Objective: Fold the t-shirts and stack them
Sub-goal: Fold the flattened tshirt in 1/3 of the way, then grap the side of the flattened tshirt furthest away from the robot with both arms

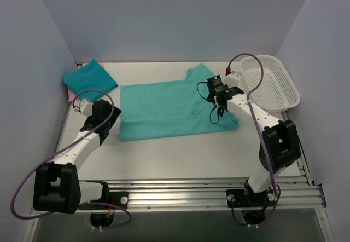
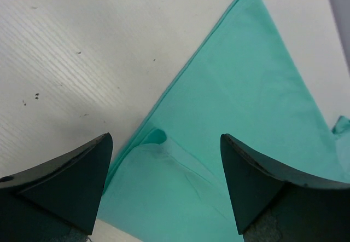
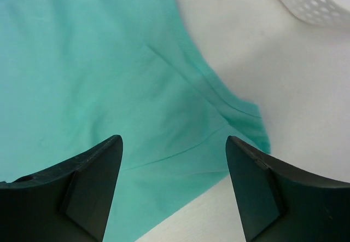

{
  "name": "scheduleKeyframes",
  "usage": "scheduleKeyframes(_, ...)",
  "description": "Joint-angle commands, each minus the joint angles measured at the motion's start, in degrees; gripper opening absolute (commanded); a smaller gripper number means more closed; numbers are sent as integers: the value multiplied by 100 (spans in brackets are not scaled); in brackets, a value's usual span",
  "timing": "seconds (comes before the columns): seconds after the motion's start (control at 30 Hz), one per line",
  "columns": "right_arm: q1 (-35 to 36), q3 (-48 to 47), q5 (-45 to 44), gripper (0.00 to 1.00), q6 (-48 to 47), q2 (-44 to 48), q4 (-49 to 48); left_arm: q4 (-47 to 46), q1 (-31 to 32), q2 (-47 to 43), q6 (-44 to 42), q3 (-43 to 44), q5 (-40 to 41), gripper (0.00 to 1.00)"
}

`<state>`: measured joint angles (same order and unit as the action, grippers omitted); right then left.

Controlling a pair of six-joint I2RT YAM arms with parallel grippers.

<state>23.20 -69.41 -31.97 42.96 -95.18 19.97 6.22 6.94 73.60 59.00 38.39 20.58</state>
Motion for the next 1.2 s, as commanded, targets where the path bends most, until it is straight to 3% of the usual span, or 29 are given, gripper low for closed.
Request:
scheduleKeyframes(0.0, -25, -853, 584, 72, -857, -122, -353, -435, -44, -487, -152, 265, -89, 88)
scheduleKeyframes(0.17, -272, -2154, 1218, 73, -1316, -1098, -739, -438, -44, -147, -538, 791, -151, 89)
scheduleKeyframes(0.3, -457, -3864, 1676, 71, -1738, -2553, -775, -323, -52, 566, -854, 1590, -290, 89)
scheduleKeyframes(0.53, -773, -5607, 2291, 71, -2195, -4157, -1047, -1237, -52, 1779, -1110, 2101, -897, 88)
scheduleKeyframes(0.77, -1326, -6488, 2546, 74, -2310, -5019, -1354, -1921, -44, 2746, -1295, 2453, -1284, 88)
scheduleKeyframes(1.17, -1837, -6796, 3135, 77, -1783, -5739, -1944, -2379, -35, 3459, -1295, 2928, -1513, 87)
